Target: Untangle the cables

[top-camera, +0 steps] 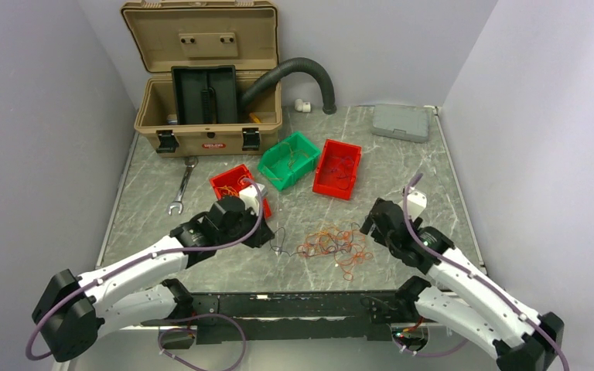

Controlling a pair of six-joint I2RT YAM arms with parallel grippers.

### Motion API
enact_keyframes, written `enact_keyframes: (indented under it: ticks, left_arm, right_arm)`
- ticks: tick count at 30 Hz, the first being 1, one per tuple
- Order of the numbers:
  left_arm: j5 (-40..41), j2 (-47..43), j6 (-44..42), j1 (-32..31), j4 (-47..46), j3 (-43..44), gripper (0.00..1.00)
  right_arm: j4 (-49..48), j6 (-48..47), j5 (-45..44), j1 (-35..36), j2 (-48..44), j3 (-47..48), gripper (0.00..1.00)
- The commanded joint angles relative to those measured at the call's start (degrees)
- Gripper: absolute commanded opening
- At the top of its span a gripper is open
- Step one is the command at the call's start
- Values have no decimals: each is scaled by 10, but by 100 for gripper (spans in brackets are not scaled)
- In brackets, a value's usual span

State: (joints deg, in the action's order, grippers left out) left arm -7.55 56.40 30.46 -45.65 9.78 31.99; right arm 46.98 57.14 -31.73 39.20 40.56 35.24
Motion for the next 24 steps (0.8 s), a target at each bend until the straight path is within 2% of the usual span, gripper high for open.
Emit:
enact_keyframes:
  ticks: [1, 6, 8, 11, 12, 15, 20, 22, 24]
  left_arm:
    - [8, 20, -33, -12, -7, 39, 8]
    - [6, 70, -62, -29, -13, 80, 31]
    - [7, 92, -70, -34, -20, 95, 46]
    - [0, 130, -81, -39, -31, 120, 75]
    - [-5, 145, -84, -40, -36, 130, 80]
    - [-23, 201, -92, -43, -47, 164, 86]
    - [-76, 310, -92, -46, -63, 234, 86]
    - [-98, 359, -90, -50, -65, 259, 86]
    - [-113, 391, -88, -55, -65, 277, 86]
  right_arm:
    - [-21, -55, -17, -43, 73, 50, 78]
    - [-113, -120, 78, -140, 118, 32, 76]
    - [-156, -126, 105, -162, 136, 20, 75]
    - [-199, -132, 118, -168, 182, 14, 74]
    - [-210, -134, 125, -169, 203, 14, 73]
    - [-247, -142, 152, -170, 266, 13, 71]
    - [-260, -124, 134, -174, 316, 7, 62]
    - [-268, -120, 132, -177, 318, -3, 53]
    - [-266, -118, 132, -179, 315, -7, 37]
